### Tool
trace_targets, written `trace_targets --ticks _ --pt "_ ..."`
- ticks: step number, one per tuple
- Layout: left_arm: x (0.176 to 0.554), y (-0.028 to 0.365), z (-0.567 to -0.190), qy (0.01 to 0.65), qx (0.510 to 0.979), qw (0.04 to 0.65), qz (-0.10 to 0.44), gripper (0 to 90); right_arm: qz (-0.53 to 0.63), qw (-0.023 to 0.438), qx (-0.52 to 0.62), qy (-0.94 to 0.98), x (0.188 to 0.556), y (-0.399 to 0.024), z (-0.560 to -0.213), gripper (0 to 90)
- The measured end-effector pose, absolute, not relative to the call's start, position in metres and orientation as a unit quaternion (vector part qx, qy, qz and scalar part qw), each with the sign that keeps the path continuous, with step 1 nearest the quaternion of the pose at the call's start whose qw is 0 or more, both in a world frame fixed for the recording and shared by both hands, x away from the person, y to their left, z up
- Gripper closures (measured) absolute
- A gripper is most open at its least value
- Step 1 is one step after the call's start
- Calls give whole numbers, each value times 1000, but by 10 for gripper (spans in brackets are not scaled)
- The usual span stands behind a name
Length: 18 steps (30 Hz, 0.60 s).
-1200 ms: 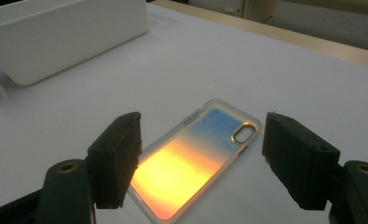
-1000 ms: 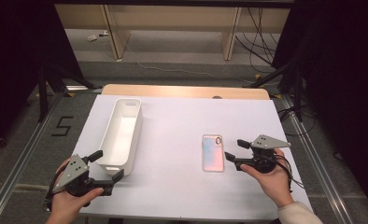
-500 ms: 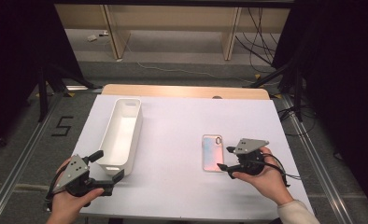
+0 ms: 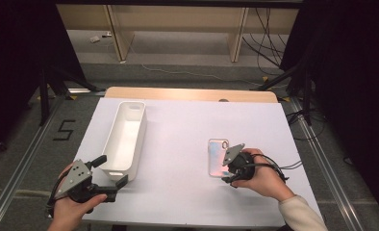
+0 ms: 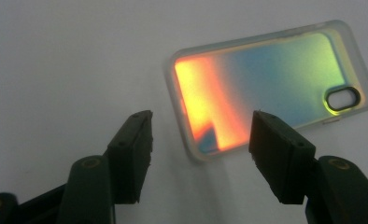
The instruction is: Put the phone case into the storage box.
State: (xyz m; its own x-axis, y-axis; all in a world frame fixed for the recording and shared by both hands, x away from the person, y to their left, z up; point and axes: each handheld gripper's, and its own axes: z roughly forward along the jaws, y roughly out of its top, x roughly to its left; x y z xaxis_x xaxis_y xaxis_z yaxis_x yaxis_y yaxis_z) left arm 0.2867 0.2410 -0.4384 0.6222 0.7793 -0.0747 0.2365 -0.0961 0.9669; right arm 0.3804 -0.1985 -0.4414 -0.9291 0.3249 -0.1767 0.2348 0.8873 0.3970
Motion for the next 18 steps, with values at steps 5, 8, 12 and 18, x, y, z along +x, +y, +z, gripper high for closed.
trace_targets --ticks 5,8,12,18 --pt "286 241 -438 363 702 564 241 0 139 103 122 977 385 -182 -447 478" --pt "286 241 -438 363 702 564 241 0 127 98 115 980 386 -179 -450 488" --pt "286 241 -438 363 702 564 241 0 111 106 106 982 390 -175 -453 527" --pt "286 241 -438 361 701 567 240 0 100 105 98 985 395 -170 -454 582"
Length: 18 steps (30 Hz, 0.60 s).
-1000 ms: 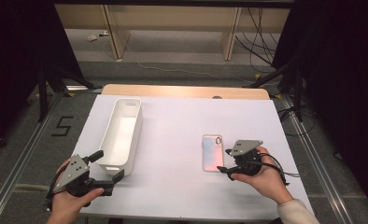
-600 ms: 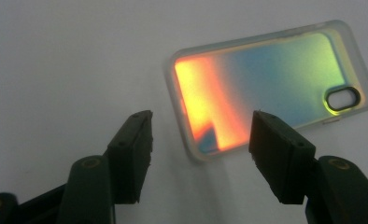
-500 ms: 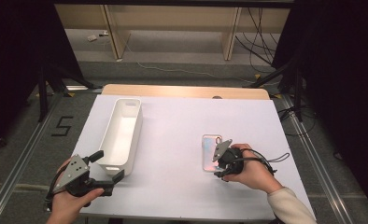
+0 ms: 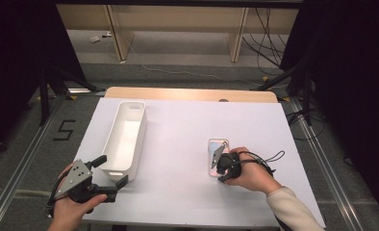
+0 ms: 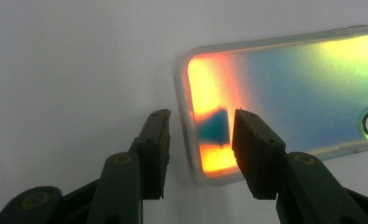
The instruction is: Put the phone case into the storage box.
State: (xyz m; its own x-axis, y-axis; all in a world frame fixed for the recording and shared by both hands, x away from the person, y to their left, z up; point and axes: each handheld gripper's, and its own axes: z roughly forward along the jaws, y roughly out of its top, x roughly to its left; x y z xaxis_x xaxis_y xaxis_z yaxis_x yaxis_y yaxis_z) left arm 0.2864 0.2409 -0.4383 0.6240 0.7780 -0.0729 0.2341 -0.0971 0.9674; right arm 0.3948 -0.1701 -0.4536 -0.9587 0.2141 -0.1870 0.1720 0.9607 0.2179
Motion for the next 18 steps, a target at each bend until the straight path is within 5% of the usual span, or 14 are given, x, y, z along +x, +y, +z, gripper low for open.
trace_targets --ticks 18 --pt "286 240 -438 360 701 566 241 0 76 79 103 989 398 -160 -454 739"
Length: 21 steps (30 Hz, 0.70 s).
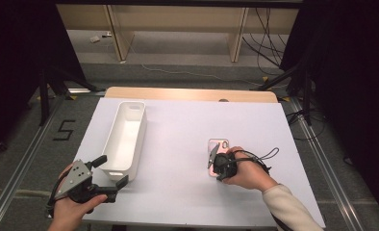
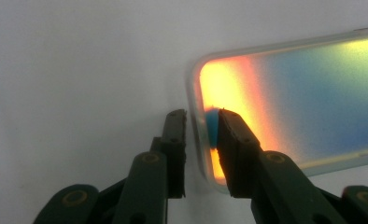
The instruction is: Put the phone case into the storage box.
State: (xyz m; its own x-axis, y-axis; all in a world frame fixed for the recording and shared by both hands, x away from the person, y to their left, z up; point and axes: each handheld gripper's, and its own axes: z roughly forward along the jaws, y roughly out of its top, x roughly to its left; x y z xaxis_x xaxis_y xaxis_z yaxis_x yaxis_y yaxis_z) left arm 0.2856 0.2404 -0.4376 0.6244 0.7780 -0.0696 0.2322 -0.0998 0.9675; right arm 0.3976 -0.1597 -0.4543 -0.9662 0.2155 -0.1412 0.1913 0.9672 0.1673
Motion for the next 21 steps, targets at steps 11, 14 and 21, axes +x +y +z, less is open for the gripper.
trace_targets --ticks 11,14,21 --pt "285 240 -437 360 701 567 241 0 59 99 80 990 394 -154 -455 839" --pt "285 240 -437 360 701 567 241 0 59 98 76 991 394 -154 -455 851" --pt "285 240 -437 360 701 567 241 0 60 106 66 990 393 -154 -455 876"
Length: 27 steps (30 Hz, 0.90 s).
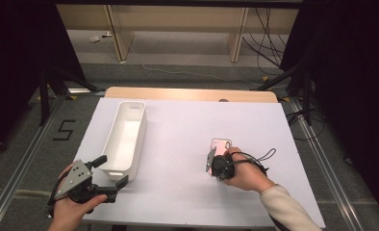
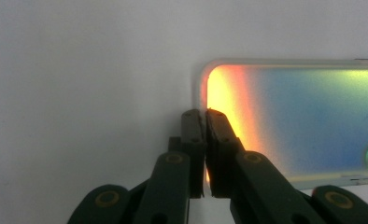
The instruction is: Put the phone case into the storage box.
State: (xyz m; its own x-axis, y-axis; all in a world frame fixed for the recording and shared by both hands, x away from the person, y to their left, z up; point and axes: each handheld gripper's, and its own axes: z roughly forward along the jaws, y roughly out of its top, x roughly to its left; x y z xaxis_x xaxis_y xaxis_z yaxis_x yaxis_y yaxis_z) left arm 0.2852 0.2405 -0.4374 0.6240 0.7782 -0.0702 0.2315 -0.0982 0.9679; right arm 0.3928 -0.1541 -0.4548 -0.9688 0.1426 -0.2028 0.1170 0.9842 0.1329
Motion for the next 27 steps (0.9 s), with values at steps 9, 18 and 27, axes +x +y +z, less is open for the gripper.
trace_targets --ticks 9,18,27 --pt "285 240 -438 360 701 566 240 0 72 115 50 989 393 -157 -455 884" --pt "285 240 -438 362 701 566 239 2 79 126 71 986 388 -161 -453 892" --pt "285 240 -438 361 700 569 238 2 117 147 75 979 386 -166 -446 893"
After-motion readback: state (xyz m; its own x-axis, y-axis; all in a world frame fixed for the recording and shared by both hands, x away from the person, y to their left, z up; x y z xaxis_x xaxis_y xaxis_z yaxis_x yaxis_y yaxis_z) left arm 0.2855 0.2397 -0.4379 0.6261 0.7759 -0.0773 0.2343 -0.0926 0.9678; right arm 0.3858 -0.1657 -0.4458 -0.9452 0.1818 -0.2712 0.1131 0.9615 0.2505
